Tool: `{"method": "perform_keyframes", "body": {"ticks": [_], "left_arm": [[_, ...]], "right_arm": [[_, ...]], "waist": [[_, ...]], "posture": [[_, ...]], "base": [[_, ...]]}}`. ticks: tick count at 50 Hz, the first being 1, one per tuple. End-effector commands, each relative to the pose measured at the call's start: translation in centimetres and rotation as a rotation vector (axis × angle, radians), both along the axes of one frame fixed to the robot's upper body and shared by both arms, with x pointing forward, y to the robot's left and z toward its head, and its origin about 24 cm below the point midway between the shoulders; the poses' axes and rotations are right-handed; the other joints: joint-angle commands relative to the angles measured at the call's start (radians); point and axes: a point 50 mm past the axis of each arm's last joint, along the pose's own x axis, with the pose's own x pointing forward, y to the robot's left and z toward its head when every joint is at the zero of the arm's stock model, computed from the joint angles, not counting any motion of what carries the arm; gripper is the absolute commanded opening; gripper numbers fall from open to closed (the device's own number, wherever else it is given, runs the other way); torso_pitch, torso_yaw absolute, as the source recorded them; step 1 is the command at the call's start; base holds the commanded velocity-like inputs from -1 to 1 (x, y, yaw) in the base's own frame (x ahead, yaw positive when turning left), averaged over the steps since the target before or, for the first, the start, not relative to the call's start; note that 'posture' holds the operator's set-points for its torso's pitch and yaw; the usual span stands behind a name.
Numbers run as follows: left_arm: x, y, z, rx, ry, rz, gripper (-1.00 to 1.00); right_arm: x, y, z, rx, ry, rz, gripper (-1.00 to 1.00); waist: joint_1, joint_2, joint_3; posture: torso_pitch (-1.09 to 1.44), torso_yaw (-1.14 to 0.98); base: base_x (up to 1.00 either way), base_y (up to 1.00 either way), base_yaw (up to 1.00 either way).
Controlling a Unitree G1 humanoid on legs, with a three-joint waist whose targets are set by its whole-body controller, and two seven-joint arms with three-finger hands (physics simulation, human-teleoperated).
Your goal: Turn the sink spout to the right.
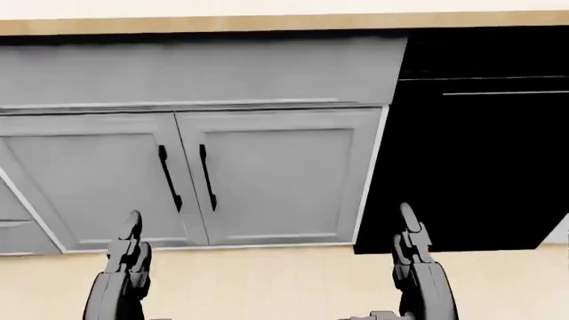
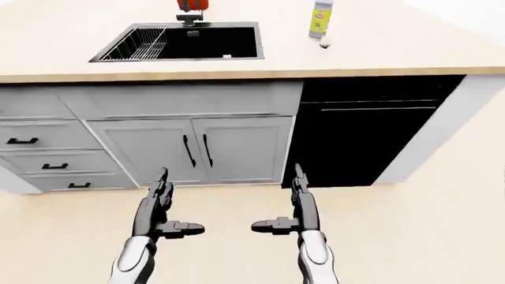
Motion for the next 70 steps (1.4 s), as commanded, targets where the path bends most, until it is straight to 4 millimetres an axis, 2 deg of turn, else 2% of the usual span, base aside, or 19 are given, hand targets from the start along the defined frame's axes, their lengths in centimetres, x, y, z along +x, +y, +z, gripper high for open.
{"method": "perform_keyframes", "body": {"ticks": [1, 3, 4, 5, 7, 22, 25, 28, 32, 35, 36, 37, 44, 47, 54, 61, 63, 66, 70], "left_arm": [[1.1, 0.4, 1.5, 0.065, -0.163, 0.002, 1.0], [1.3, 0.7, 1.7, 0.063, -0.179, 0.016, 1.0], [1.3, 0.7, 1.9, 0.06, -0.181, 0.012, 1.0], [1.3, 0.7, 1.9, 0.065, -0.184, 0.008, 1.0], [1.6, 0.8, 1.8, 0.077, -0.185, 0.004, 1.0], [1.3, 1.3, 3.2, 0.094, -0.219, 0.013, 1.0], [1.3, 1.2, 3.2, 0.096, -0.222, 0.013, 1.0], [1.2, 1.1, 3.1, 0.096, -0.222, 0.011, 1.0], [1.1, 0.6, 2.5, 0.106, -0.217, -0.001, 1.0], [1.0, 0.1, 2.1, 0.114, -0.213, -0.011, 1.0], [1.0, 0.0, 2.1, 0.114, -0.212, -0.014, 1.0], [0.9, 0.0, 2.1, 0.115, -0.212, -0.014, 1.0], [1.0, 0.4, 2.5, 0.111, -0.217, -0.005, 1.0], [1.0, 0.4, 2.5, 0.11, -0.216, -0.004, 1.0], [3.2, 2.0, 0.9, 0.05, -0.156, 0.032, 1.0], [6.3, 3.9, 8.6, -0.037, -0.154, 0.029, 1.0], [8.2, 4.8, 10.2, 0.134, -0.202, 0.117, 1.0], [9.3, 3.5, 12.2, -0.161, -0.116, -0.043, 1.0], [11.2, 3.4, 17.0, -0.028, -0.211, 0.004, 1.0]], "right_arm": [[1.1, -0.5, 2.5, 0.023, -0.201, -0.028, 1.0], [1.0, -0.3, 2.4, 0.018, -0.202, -0.019, 1.0], [1.0, -0.2, 2.5, 0.021, -0.204, -0.011, 1.0], [1.0, 0.0, 2.5, -0.003, -0.204, 0.004, 1.0], [1.1, 0.1, 2.4, -0.006, -0.203, 0.003, 1.0], [0.6, 0.4, 2.3, -0.065, -0.193, -0.01, 1.0], [0.6, 0.5, 2.4, -0.072, -0.197, -0.009, 1.0], [0.7, 0.6, 2.4, -0.07, -0.201, -0.008, 1.0], [0.8, 0.7, 2.5, -0.058, -0.204, -0.004, 1.0], [0.8, 0.7, 2.6, -0.041, -0.208, 0.001, 1.0], [0.8, 0.7, 2.6, -0.041, -0.208, -0.002, 1.0], [0.7, 0.7, 2.7, -0.04, -0.209, -0.002, 1.0], [0.5, 0.3, 3.0, -0.046, -0.216, -0.017, 1.0], [0.5, 0.2, 3.0, -0.043, -0.217, -0.017, 1.0], [1.0, -1.6, 1.9, -0.058, -0.191, -0.076, 1.0], [5.3, -4.6, 3.6, 0.02, -0.17, -0.117, 1.0], [6.2, -5.2, 6.2, -0.034, -0.167, -0.119, 1.0], [7.7, -4.7, 9.1, 0.076, -0.2, -0.019, 1.0], [9.6, -5.9, 12.6, -0.027, -0.179, -0.058, 1.0]], "waist": [[-0.002, -0.008, -0.001], [0.006, 0.0, -0.058], [0.006, -0.001, -0.054], [0.005, -0.005, -0.021], [0.004, -0.006, -0.067], [0.004, 0.005, -0.106], [-0.001, -0.067, -0.063], [-0.007, -0.07, -0.063], [-0.012, -0.05, -0.04], [-0.03, 0.092, -0.044], [-0.014, 0.113, -0.046], [-0.011, 0.047, -0.034], [0.014, -0.007, -0.049], [0.02, -0.053, -0.061], [0.014, -0.016, -0.075], [0.004, -0.004, -0.096], [0.006, -0.005, -0.096], [0.009, -0.003, -0.101], [0.009, -0.002, -0.106]], "posture": [[0.0, 0.0], [0.0, 0.0], [0.0, 0.0], [0.0, 0.0], [0.0, 0.0], [0.0, 0.0], [0.0, 0.0], [0.0, 0.0], [0.0, 0.0], [0.0, 0.0], [0.0, 0.0], [0.0, 0.0], [0.0, 0.0], [0.0, 0.0], [0.0, 0.0], [0.0, 0.0], [0.0, 0.0], [0.0, 0.0], [0.0, 0.0]], "base": [[0.0, 0.0, 0.0], [0.0, 0.0, 0.0], [0.0, 0.0, 0.0], [0.0, 0.0, 0.0], [0.0, 0.0, 0.0], [0.0, 0.02, 0.0], [0.0, 0.91, 0.0], [0.0, 1.0, 0.0], [0.0, 0.82, 0.0], [0.0, 0.0, 0.0], [0.0, 0.0, 0.0], [0.0, 0.0, 0.0], [0.0, 0.0, 0.0], [0.0, 0.0, 0.0], [0.0, 0.0, 0.0], [0.0, 0.0, 0.0], [0.0, 0.0, 0.0], [0.0, 0.0, 0.0], [0.0, 0.0, 0.0]]}}
